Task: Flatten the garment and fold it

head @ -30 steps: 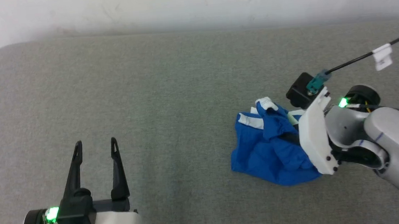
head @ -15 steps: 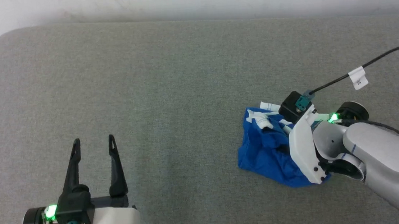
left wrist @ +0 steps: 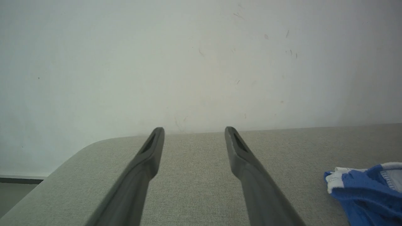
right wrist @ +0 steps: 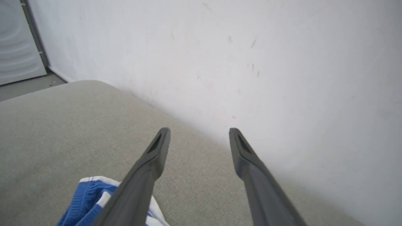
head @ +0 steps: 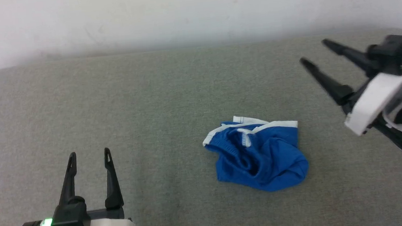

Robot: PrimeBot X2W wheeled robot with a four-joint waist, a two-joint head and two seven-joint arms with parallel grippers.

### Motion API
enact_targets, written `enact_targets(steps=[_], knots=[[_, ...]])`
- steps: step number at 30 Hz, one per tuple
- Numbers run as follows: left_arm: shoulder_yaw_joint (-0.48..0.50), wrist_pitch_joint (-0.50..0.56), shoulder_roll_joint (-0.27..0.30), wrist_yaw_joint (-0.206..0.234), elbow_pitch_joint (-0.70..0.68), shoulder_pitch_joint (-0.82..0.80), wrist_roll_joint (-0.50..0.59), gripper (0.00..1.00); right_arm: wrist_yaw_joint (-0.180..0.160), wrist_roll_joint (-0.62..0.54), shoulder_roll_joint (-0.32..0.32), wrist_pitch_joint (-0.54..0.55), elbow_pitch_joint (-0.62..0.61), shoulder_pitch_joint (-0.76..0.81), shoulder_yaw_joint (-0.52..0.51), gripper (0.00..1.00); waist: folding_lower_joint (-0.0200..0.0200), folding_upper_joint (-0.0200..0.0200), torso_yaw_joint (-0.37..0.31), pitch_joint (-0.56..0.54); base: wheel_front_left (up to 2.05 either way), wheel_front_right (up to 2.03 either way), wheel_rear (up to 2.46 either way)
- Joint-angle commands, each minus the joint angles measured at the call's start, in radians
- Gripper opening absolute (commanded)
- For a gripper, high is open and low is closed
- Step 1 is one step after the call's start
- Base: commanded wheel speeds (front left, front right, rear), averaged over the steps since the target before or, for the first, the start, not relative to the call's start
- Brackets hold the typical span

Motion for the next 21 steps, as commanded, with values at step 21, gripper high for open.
enact_targets(steps=[21], knots=[[0.022,-0.005,0.000,-0.012,0.005,0.021,-0.001,1.00,-0.002,-0.483,0.444,-0.192,-0.253,0.595,-0.690,1.00,0.0001,-0.0001,-0.070,-0.051,0.00,0.00,0.00]])
